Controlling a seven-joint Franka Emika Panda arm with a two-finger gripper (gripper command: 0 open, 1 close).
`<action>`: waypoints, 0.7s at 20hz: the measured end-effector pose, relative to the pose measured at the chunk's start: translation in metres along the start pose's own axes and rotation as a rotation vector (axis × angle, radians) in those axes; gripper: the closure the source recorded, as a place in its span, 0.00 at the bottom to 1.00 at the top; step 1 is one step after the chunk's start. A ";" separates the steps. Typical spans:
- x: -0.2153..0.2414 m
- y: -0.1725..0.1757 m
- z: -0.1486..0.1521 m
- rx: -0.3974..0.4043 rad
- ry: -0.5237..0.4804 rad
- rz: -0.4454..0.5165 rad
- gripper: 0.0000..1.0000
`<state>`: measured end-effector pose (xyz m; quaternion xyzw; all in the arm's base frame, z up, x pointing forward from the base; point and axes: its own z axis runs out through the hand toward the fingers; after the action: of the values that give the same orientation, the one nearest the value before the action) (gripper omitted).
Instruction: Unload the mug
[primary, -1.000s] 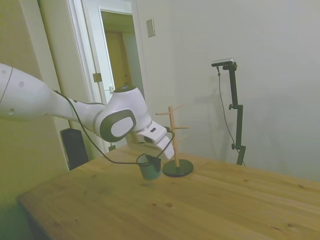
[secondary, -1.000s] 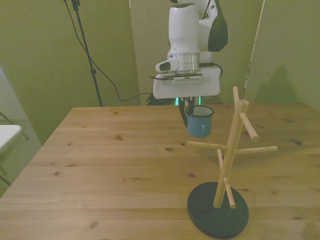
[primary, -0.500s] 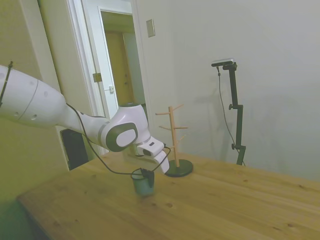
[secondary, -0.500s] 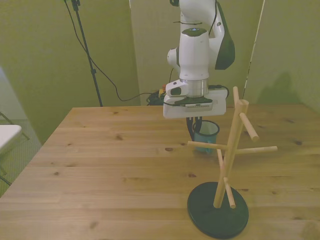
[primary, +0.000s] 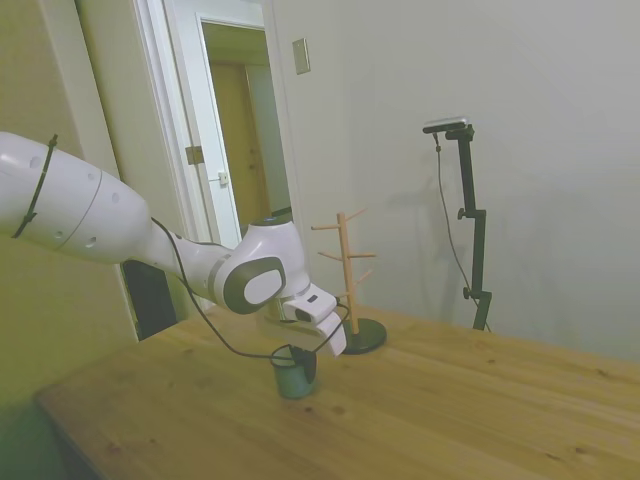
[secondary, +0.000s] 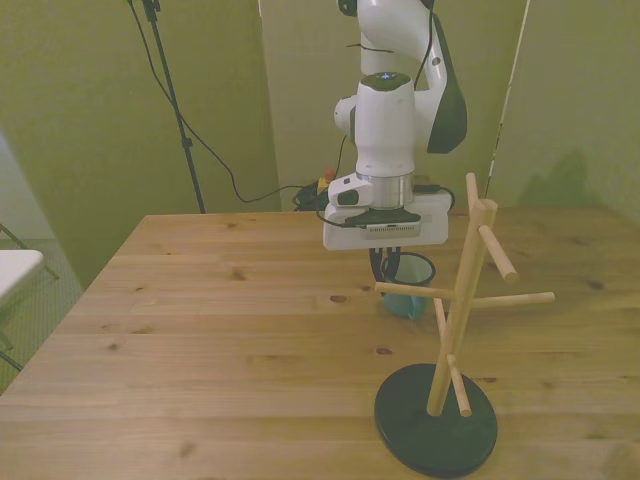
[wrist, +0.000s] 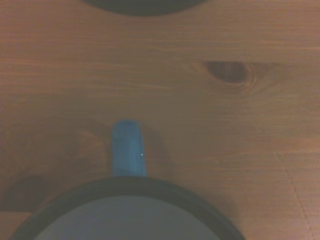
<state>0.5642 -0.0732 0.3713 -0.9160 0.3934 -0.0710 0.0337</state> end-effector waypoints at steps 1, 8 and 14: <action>0.000 0.000 0.000 0.000 0.000 0.001 0.00; 0.001 0.001 -0.003 0.001 0.002 0.001 0.00; 0.009 0.001 -0.043 0.036 0.068 -0.005 0.00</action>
<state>0.5627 -0.0803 0.4148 -0.9133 0.3907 -0.1091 0.0365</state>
